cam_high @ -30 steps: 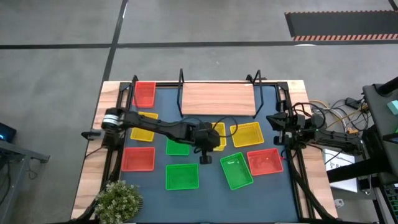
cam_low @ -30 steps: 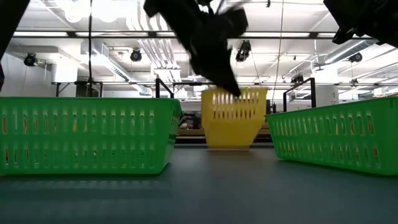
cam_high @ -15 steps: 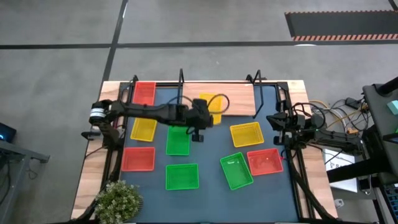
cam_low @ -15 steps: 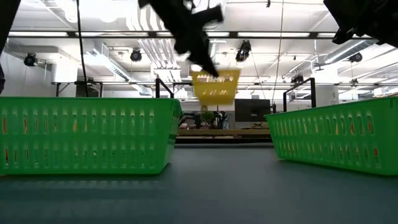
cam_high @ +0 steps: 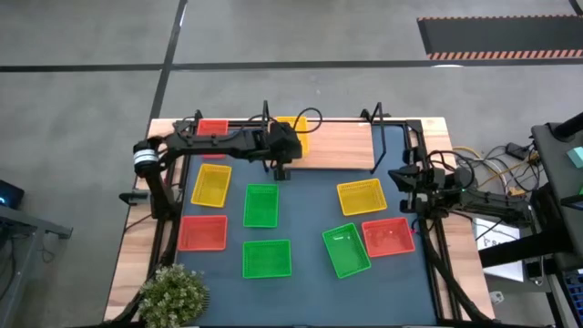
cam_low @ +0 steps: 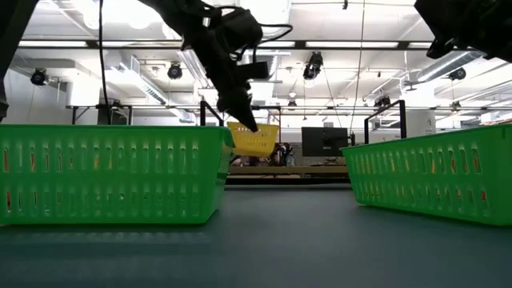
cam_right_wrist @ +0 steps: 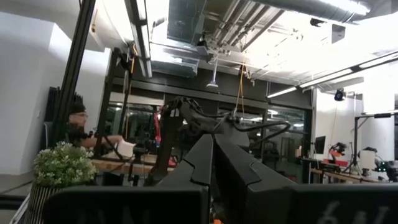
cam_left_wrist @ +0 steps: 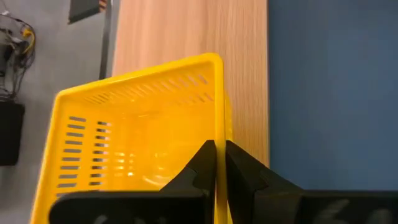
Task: Stack baskets on shelf by color
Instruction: Put the middle yellow bin on the shelf
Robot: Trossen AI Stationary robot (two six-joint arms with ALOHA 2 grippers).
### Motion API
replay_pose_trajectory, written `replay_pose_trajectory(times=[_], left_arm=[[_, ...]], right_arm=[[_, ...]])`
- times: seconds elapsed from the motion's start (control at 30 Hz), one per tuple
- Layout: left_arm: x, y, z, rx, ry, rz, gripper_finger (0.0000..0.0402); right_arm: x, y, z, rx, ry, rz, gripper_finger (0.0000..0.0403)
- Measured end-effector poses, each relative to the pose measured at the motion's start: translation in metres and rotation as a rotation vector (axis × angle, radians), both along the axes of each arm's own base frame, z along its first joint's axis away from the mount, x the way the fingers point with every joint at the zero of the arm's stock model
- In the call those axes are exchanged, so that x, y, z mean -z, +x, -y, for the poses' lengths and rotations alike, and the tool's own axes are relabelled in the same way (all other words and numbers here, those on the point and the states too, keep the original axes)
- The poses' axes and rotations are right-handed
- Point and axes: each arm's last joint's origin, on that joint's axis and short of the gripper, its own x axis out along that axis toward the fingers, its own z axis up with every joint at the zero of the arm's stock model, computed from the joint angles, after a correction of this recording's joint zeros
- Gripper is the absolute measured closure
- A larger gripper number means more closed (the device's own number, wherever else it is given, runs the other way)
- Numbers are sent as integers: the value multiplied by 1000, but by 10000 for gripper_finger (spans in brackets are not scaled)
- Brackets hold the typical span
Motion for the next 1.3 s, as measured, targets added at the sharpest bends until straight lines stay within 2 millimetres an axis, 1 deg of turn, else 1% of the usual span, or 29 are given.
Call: replay_pose_trajectory(times=[0.2, 0.4, 0.73, 0.93, 1.03, 1.13, 1.23, 1.3], left_arm=[[7, -6, -9, -19, -16, -16, 401], [16, -9, -9, -12, -38, -36, 399], [16, -9, -10, -13, -37, -34, 353], [16, -10, -10, -17, -40, -36, 341], [9, -8, -3, -4, -36, -19, 340], [-7, -7, 6, 23, -21, 32, 340], [-19, 0, 11, 6, -12, 147, 341], [-26, 6, 11, -44, -24, 274, 346]], right_arm=[[1, 1, 0, -8, 17, -15, 394], [2, 1, 0, -14, 31, -24, 394], [2, 1, 0, -16, 36, -25, 394], [2, 1, 0, -16, 36, -25, 394], [2, 1, 0, -16, 36, -25, 394], [2, 1, 0, -16, 35, -25, 394], [2, 1, 0, -16, 35, -22, 394], [2, 1, 0, -16, 34, -21, 394]])
